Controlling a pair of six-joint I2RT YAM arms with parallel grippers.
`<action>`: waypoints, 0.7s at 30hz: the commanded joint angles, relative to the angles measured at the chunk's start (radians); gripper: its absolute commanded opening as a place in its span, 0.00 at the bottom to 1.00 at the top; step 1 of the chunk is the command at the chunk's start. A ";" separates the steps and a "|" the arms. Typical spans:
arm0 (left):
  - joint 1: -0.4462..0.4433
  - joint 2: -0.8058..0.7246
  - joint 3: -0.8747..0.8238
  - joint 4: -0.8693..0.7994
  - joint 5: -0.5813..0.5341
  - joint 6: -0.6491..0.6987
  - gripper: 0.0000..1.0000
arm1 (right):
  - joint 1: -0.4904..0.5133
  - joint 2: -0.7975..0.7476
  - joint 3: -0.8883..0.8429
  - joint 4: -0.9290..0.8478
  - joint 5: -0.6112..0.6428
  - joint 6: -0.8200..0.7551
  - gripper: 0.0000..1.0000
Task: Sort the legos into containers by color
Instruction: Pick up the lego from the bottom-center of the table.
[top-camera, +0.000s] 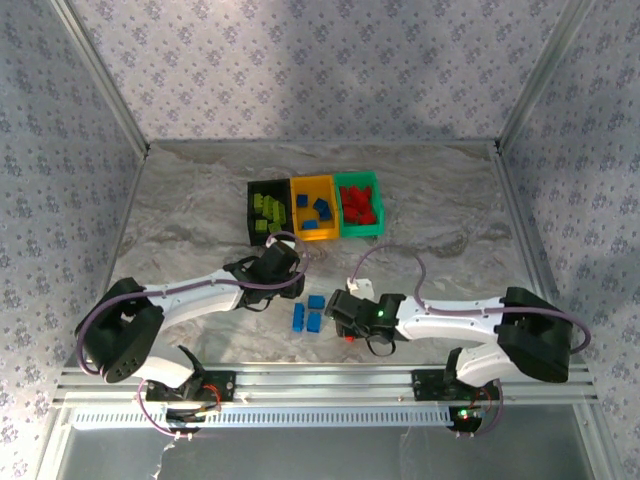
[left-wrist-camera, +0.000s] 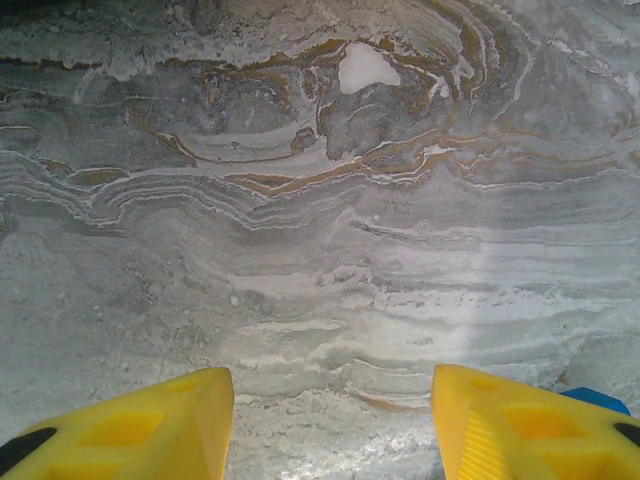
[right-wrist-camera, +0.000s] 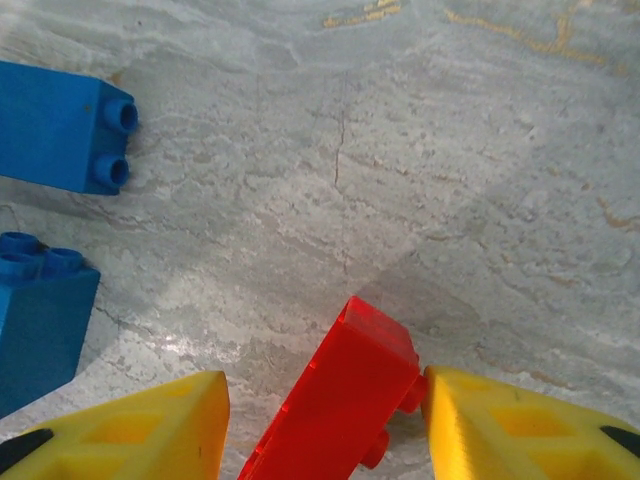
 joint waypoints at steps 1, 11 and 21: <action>0.005 0.005 0.008 0.005 -0.002 -0.007 0.54 | 0.012 0.028 -0.003 -0.007 0.039 0.042 0.54; 0.006 0.014 0.022 0.001 0.007 -0.003 0.54 | 0.041 0.085 0.028 -0.023 0.045 0.045 0.52; 0.006 0.017 0.032 -0.003 0.007 0.001 0.54 | 0.063 0.104 0.039 -0.031 0.059 0.059 0.44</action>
